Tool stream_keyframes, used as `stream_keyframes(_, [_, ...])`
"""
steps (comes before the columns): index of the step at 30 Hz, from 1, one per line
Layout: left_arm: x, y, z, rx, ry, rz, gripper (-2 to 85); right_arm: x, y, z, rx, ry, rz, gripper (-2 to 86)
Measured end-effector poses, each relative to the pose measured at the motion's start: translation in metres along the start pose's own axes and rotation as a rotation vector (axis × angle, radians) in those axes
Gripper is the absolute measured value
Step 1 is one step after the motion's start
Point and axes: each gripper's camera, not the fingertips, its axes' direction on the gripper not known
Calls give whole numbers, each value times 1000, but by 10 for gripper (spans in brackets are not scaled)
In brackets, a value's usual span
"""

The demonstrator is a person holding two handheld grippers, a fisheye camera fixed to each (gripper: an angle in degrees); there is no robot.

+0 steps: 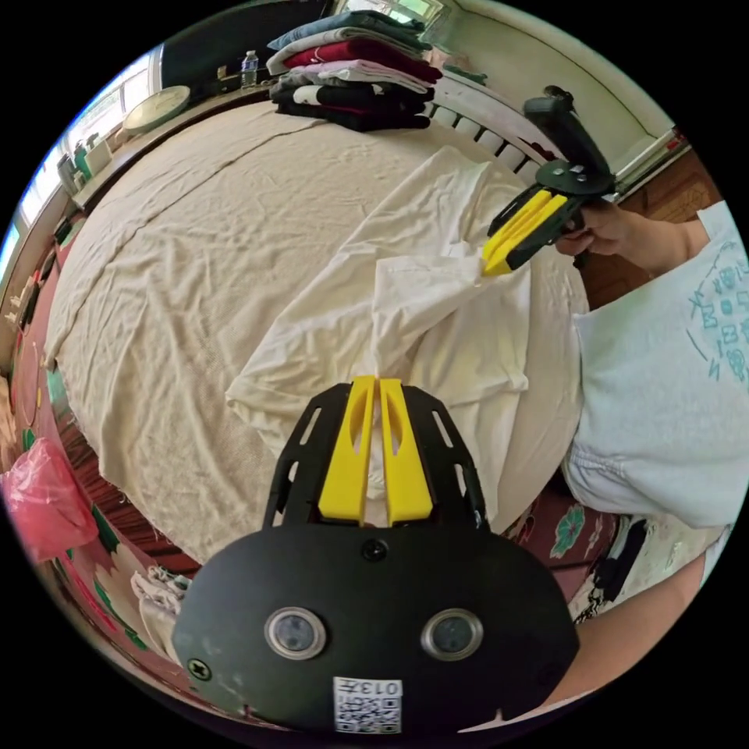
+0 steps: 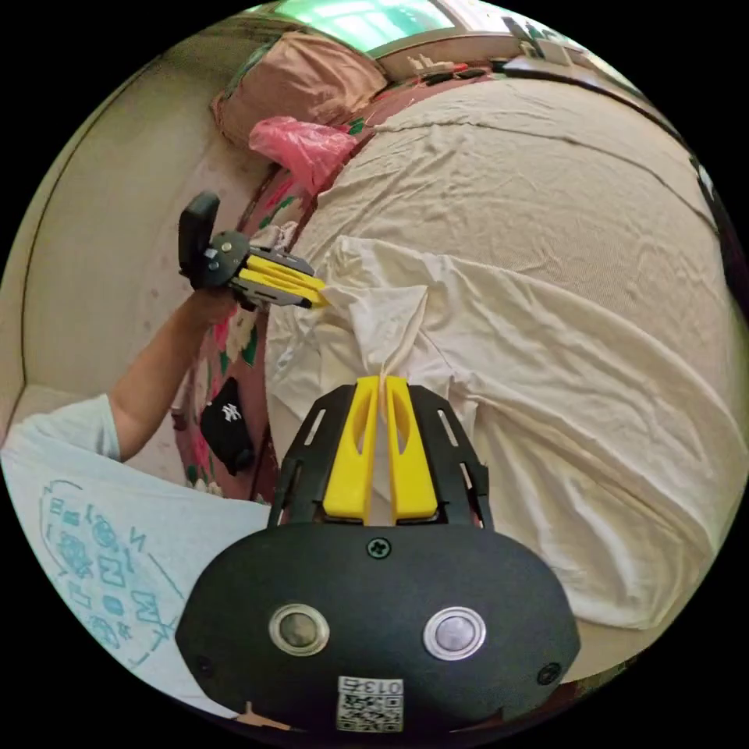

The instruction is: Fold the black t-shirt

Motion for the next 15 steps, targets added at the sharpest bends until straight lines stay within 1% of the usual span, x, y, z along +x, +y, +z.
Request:
stream_keyframes(1, [-2,1,2,-14,15,-4,8,8,0,2,-17,-29,40,30])
stream_keyframes(3, [-7,8,17,-130,16,-35,9,18,1,13,-62,53,80,31])
stream_keyframes(4, [-8,10,18,-126,19,-36,9,21,2,17,-79,63,79,34])
stream_keyframes(6, [-9,23,14,-96,13,-101,10,19,3,13,-70,36,64,38])
stream_keyframes(8, [-4,35,6,-77,-19,-111,11,6,4,1,-52,53,-5,43])
stream_keyframes(11, [13,48,-12,31,-27,-111,10,-22,2,-18,30,197,-121,39])
stream_keyframes(13, [30,44,-18,114,-45,-82,9,-43,-9,-17,129,278,-227,27])
stream_keyframes(14, [42,39,-17,146,-61,-58,8,-46,-13,-12,129,284,-242,25])
stream_keyframes(15, [51,32,-10,136,-96,-62,6,-51,-25,0,102,285,-269,20])
